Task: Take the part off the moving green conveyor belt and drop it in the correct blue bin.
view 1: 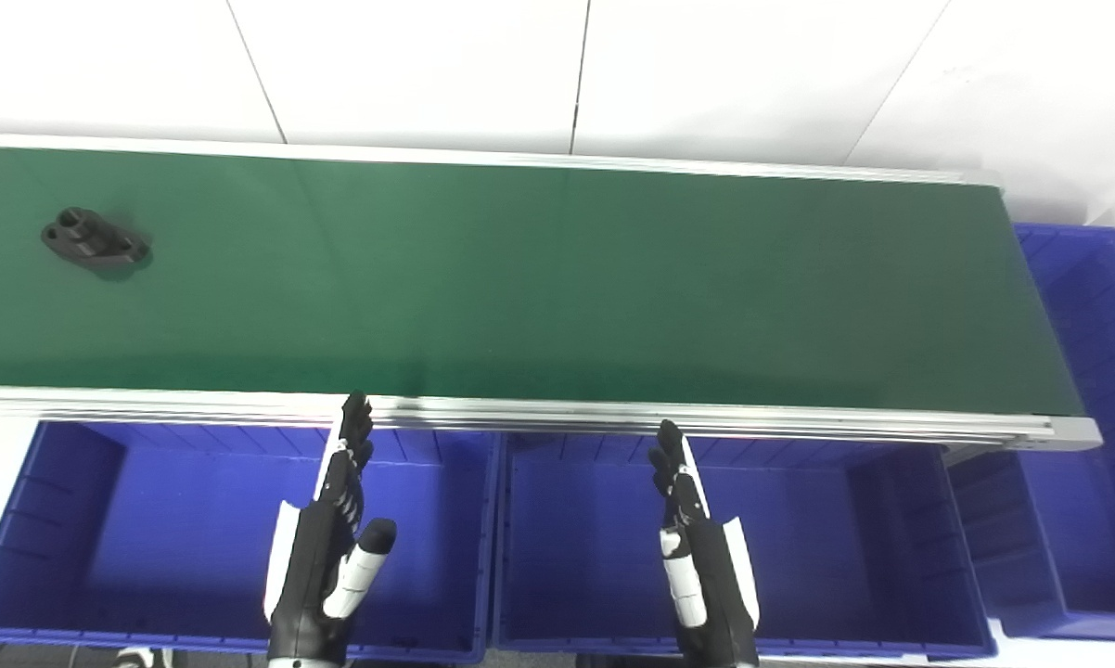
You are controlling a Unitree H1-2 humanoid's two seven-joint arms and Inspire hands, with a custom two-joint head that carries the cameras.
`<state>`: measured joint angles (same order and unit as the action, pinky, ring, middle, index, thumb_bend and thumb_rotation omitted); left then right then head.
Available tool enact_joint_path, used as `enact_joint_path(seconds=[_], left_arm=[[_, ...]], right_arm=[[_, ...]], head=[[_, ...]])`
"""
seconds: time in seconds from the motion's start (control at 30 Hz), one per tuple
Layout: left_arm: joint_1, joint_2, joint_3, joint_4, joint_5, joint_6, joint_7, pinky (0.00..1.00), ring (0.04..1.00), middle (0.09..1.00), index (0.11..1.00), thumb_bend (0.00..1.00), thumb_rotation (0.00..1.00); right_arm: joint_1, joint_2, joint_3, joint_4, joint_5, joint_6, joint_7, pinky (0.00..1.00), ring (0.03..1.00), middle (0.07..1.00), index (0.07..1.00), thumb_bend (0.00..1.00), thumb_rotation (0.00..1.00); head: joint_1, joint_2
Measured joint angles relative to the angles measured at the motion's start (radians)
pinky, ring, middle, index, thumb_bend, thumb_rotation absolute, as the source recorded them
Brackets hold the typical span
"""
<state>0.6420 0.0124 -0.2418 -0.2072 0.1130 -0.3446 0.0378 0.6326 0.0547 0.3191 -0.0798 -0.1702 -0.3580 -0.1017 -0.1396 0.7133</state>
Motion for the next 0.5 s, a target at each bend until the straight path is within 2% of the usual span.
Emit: enact_joint_path(seconds=[0.5], left_arm=[[0.000,0.001,0.000,0.005,-0.001,0.000,0.000,1.00,1.000,1.000,1.000,0.85,0.90]], right_arm=[[0.000,0.001,-0.001,0.000,0.001,0.000,0.000,1.00,0.981,1.000,1.000,0.80,1.00]], head=[[-0.002,-0.003]])
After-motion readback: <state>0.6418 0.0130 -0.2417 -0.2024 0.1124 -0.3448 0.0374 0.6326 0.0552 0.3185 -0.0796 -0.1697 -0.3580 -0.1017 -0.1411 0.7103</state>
